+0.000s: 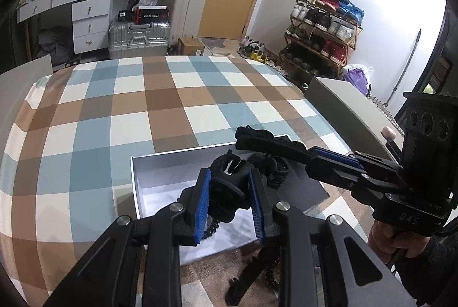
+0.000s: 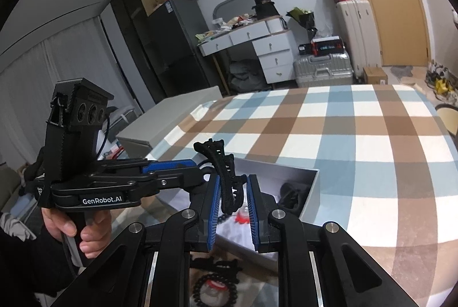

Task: Organize jewelry
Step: 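Carry both clips into the silver box and open both grippers, then withdraw both grippers from the box back to the remaining pile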

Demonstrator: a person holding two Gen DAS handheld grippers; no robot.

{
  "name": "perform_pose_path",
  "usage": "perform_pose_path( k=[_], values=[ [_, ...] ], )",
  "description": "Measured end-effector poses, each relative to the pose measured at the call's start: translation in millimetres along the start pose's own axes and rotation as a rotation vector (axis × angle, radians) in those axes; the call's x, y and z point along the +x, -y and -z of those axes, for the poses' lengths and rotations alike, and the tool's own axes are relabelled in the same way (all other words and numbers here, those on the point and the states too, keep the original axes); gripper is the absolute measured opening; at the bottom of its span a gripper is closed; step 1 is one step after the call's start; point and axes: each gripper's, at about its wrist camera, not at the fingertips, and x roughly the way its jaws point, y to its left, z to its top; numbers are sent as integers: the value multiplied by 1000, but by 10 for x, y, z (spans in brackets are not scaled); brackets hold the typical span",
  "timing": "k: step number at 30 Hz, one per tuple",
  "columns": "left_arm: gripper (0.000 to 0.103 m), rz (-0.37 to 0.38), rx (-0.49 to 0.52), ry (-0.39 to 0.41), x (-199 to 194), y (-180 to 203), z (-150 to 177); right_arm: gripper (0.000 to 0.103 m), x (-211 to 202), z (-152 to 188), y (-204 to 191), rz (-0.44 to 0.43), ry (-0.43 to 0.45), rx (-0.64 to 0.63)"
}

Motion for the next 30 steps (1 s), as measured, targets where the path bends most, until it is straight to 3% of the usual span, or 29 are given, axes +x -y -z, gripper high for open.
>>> perform_pose_path(
  k=[9,11,12,13,16,18,28,30],
  values=[
    [21,7,6,11,52,-11,-33,18,101,0,54,-12,-12,16],
    [32,-14,-3,-6,73,-37,-43,20,105,0,69,-7,-5,26],
    [51,-33,-3,-20,87,-46,-43,20,107,-3,73,-5,-3,29],
    [58,-44,-11,-17,79,-62,-36,20,95,-5,78,2,5,35],
    [58,3,-39,5,-8,-104,-20,24,60,-10,64,0,7,34],
    [58,-16,-48,13,-41,-113,-18,34,0,-2,40,4,25,29],
    [58,-68,-65,17,-193,-33,119,59,-310,25,-72,21,89,42],
    [58,-83,-59,31,-248,-1,145,69,-385,41,-114,27,101,38]
  ],
)
